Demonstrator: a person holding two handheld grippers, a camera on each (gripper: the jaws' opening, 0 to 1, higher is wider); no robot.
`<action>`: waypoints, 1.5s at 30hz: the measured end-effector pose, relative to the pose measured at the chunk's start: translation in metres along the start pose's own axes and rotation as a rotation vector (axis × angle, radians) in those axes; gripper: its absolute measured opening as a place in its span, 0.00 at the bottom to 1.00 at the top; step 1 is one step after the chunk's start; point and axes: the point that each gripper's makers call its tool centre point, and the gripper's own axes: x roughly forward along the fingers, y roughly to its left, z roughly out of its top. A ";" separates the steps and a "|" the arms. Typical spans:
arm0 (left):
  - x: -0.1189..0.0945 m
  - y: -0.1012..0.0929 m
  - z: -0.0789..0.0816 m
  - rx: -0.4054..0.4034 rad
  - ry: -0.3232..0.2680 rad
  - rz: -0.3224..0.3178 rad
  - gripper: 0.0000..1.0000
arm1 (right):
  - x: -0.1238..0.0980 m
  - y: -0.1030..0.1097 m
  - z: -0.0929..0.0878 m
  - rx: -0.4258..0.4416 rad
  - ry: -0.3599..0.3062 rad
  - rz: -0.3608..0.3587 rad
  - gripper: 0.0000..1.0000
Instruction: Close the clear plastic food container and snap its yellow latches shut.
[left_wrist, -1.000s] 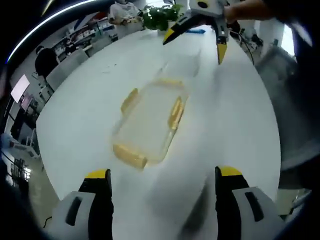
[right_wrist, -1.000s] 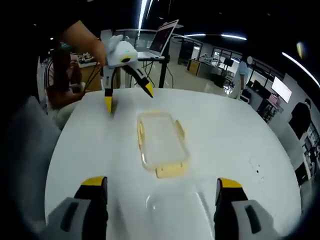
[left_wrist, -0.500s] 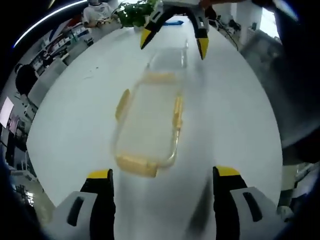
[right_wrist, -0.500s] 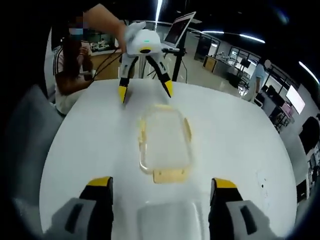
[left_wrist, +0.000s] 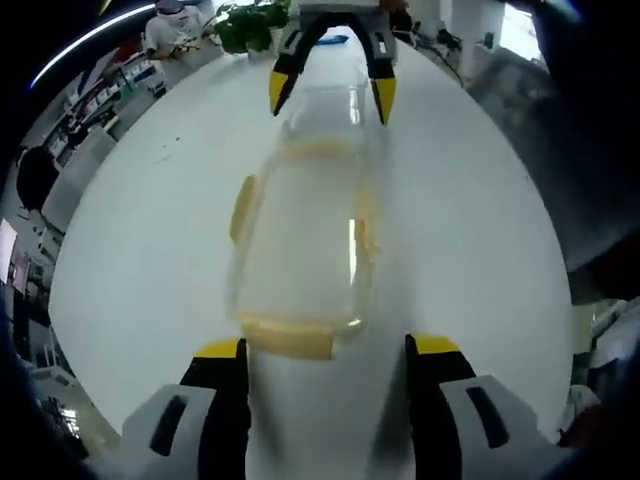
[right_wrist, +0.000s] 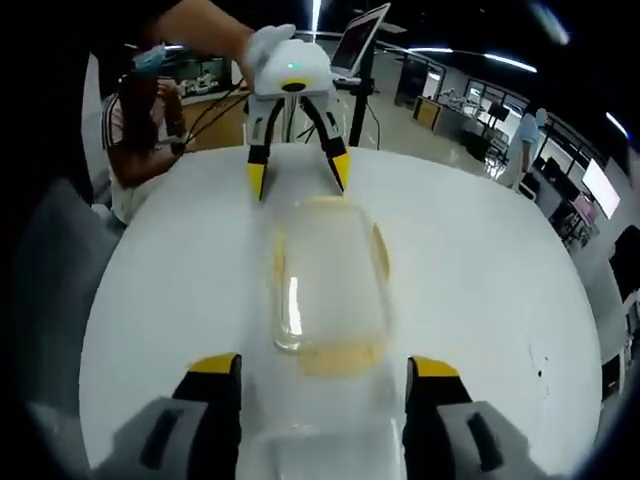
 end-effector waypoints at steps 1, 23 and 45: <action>0.001 0.004 0.000 0.000 0.001 0.004 0.60 | 0.002 0.001 0.005 -0.011 -0.008 0.013 0.61; 0.010 0.007 -0.001 0.063 0.077 -0.125 0.37 | 0.031 0.000 -0.001 -0.064 0.178 0.094 0.37; 0.012 0.007 -0.007 0.048 0.129 -0.097 0.37 | 0.034 0.001 -0.002 -0.061 0.209 0.100 0.36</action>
